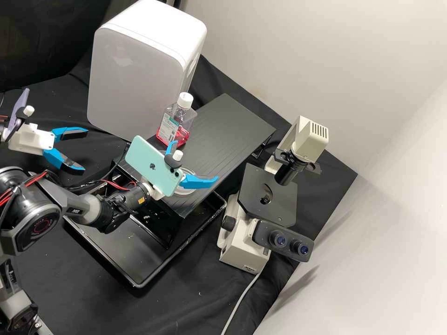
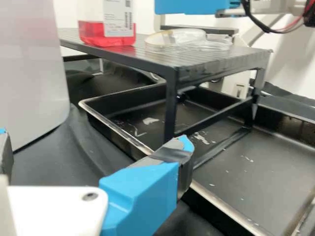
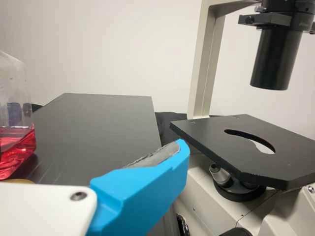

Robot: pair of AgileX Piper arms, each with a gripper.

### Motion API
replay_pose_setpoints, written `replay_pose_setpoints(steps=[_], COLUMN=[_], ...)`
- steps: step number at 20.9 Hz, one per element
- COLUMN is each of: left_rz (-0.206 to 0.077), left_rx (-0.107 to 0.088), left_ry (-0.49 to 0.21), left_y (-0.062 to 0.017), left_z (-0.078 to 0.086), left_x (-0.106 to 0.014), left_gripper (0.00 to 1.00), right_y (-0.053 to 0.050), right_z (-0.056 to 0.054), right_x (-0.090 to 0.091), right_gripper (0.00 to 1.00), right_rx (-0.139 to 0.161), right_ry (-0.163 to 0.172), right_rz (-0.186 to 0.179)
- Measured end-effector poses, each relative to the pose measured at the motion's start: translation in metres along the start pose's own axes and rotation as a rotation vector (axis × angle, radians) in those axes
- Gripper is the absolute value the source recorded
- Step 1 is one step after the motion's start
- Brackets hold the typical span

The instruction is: Place the lid on the petri dish

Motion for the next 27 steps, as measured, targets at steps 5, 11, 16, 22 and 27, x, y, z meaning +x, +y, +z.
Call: replay_pose_setpoints(steps=[5, 11, 16, 22, 27], left_rz=[-0.001, 0.005, 0.005, 0.005, -0.006], left_rx=[0.007, 0.02, 0.022, 0.024, 0.022], left_ry=[0.012, 0.048, 0.048, 0.046, 0.046], left_y=[-0.0024, -0.0042, -0.0042, -0.0042, -0.0077], left_z=[0.003, 0.001, 0.001, 0.002, 0.003], left_x=[0.001, 0.005, 0.005, 0.005, 0.006], left_gripper=[1.0, 1.0, 1.0, 1.0, 1.0], right_y=[0.0, -0.001, -0.008, -0.031, -0.043], right_z=[0.0, 0.0, -0.011, -0.034, -0.036], right_x=[0.0, -0.001, -0.011, -0.027, -0.036], right_gripper=[1.0, 1.0, 1.0, 1.0, 1.0], right_rx=[0.0, 0.0, 0.005, -0.047, -0.078], right_ry=[0.0, 0.001, 0.036, 0.134, 0.141], right_rz=[0.0, -0.002, -0.027, -0.093, -0.129])
